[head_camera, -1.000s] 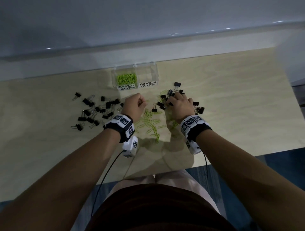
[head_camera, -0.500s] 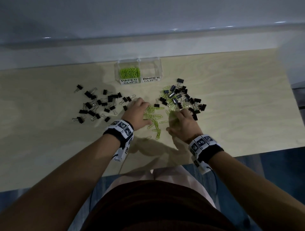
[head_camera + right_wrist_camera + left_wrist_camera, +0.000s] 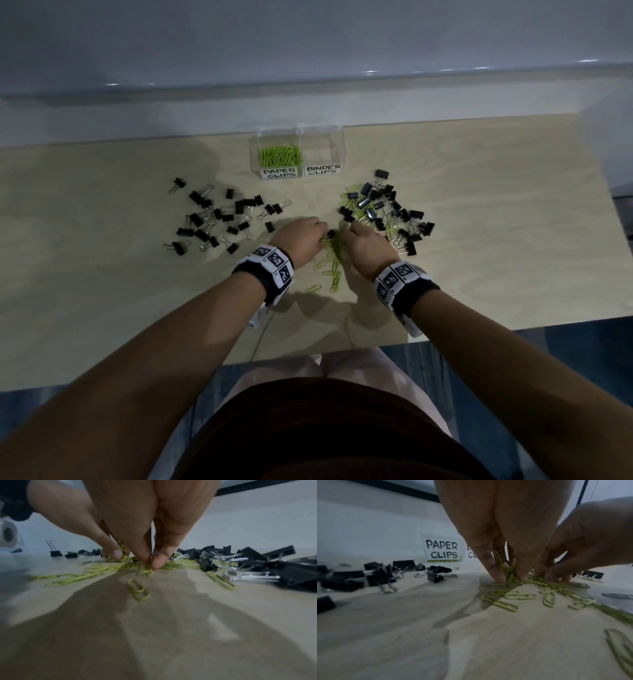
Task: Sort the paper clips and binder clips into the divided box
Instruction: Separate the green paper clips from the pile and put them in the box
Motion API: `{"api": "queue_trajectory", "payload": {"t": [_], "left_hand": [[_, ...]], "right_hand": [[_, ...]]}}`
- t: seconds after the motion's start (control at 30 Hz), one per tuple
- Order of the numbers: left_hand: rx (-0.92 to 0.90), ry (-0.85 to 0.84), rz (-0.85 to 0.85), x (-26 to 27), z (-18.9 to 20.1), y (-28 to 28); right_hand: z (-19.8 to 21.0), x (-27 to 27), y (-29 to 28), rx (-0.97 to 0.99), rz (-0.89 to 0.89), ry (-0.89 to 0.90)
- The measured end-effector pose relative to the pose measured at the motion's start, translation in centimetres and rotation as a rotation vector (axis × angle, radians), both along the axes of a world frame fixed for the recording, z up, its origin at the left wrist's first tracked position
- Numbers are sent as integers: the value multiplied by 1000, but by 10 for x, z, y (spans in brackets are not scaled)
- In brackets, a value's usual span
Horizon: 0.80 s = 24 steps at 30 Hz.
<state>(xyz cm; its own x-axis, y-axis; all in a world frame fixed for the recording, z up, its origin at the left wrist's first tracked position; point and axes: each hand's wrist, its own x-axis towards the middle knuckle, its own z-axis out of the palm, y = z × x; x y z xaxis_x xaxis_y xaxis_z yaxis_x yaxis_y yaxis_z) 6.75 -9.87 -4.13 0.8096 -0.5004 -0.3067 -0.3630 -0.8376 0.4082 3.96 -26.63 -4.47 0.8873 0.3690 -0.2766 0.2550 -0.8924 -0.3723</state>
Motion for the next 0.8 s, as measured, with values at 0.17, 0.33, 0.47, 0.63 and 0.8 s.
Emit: {"api": "queue_trajectory", "payload": {"t": [0.17, 0.33, 0.47, 0.63, 0.8], "left_hand": [[-186, 93, 183, 5, 10, 21], [-412, 135, 421, 30, 31, 35], [-540, 45, 593, 68, 48, 48], [-561, -94, 719, 111, 57, 64], [-659, -27, 797, 125, 68, 69]], "right_hand": [[5, 8, -11, 66, 7, -1], [9, 27, -16, 279, -234, 72], [37, 74, 7, 419, -300, 40], [58, 142, 59, 415, -192, -72], [53, 177, 83, 410, -336, -80]]}}
